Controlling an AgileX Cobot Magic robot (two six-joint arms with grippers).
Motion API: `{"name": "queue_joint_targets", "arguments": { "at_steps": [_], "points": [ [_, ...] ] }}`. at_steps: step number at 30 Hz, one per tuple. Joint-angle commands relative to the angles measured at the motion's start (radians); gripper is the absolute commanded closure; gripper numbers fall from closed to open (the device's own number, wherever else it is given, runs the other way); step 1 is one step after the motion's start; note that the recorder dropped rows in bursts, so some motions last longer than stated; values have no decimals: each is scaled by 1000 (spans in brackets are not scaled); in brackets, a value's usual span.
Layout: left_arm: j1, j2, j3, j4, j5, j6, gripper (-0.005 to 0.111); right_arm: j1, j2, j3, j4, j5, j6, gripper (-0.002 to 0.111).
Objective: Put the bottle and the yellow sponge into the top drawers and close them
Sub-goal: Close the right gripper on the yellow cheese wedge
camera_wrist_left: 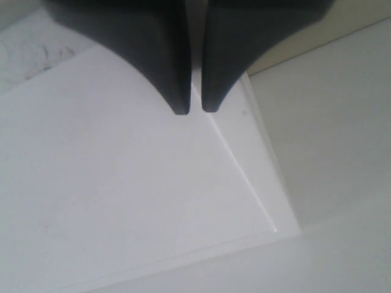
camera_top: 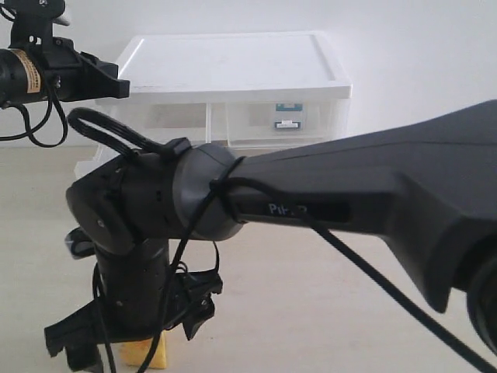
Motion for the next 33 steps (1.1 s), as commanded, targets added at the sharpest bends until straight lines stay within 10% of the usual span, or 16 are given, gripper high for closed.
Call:
{"name": "queue_joint_targets", "arguments": {
  "at_steps": [1,12,19,23,33],
  "points": [
    [2,3,-1,-8,27,6,103,-33,13,-5,-5,-43,101,26],
    [2,3,-1,-8,26,3,103,-33,63,-5,23,-88,116,28],
    [2,3,-1,-8,26,3,103,-33,64,-5,23,-6,84,55],
    [2,3,-1,-8,31,3,103,-33,64,-5,21,8,36,108],
    [2,3,-1,-8,35,3,103,-28,26,-5,-26,55,-133,108]
  ]
}}
